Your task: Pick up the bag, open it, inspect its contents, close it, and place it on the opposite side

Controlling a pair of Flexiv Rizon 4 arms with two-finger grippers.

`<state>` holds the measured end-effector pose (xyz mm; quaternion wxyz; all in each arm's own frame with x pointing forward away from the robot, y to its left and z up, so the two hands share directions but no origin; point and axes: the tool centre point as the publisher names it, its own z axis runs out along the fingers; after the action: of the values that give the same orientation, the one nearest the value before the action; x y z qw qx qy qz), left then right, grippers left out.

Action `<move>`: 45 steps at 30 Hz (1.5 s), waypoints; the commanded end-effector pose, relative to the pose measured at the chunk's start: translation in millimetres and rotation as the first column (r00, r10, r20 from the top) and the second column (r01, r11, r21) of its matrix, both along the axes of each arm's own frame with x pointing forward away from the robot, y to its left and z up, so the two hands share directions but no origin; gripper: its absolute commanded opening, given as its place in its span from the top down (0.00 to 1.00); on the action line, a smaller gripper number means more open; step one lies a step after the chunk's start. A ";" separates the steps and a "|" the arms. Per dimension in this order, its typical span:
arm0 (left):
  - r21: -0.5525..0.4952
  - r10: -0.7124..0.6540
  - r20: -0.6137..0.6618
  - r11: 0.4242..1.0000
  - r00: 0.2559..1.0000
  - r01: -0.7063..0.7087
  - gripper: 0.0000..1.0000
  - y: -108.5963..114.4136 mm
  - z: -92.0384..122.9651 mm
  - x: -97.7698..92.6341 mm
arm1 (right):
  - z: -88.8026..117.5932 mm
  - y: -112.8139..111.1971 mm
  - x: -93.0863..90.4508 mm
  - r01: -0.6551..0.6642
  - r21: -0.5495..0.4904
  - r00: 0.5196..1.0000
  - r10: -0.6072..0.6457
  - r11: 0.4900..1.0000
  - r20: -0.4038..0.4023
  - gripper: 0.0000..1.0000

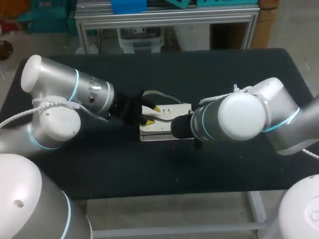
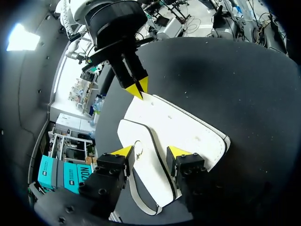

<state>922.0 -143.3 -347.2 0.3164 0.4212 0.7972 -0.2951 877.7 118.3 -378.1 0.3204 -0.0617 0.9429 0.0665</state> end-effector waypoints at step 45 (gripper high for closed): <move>0.033 0.275 -0.436 0.957 0.857 -0.290 0.00 11.3 27.2 36.1 | -5.8 -3.4 -2.8 -0.003 0.020 0.998 0.001 1.000 0.065 1.00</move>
<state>959.9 -130.8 -314.8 0.1688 0.2217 0.8975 -0.3419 877.5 118.5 -378.2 0.3187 -0.0619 0.9434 0.0670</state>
